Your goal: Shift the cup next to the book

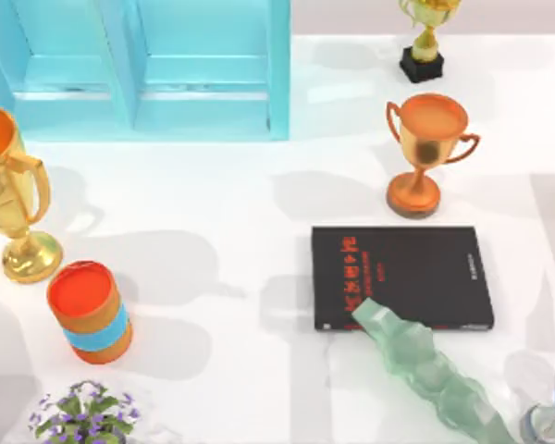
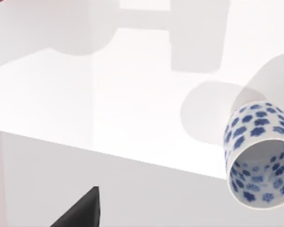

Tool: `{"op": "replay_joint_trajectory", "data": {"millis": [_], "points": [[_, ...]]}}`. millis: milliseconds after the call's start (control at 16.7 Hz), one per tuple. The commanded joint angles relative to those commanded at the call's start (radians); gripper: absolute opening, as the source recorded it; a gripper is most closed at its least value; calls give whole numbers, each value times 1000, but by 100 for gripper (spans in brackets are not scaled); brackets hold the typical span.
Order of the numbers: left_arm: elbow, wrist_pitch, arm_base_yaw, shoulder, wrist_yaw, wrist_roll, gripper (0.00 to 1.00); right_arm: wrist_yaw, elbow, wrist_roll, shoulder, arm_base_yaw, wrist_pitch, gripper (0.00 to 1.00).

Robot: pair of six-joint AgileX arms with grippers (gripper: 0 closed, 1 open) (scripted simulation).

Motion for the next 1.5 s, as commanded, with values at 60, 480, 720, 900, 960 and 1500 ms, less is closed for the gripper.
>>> {"op": "replay_joint_trajectory", "data": {"millis": [60,480,720,900,960,1500], "points": [[31,-25,39,18,5,76,100,0,0,0,0,0,0,100],[149,-175,192,148,-9,353,100,0,0,0,0,0,0,100],[149,-175,192,148,-9,353,100,0,0,0,0,0,0,100],[132,-157,188,150,-9,352,100,0,0,0,0,0,0,100],[114,-134,189,157,-9,351,100,0,0,0,0,0,0,100],[-130,215,195,259,-9,359,100,0,0,0,0,0,0,100]]}}
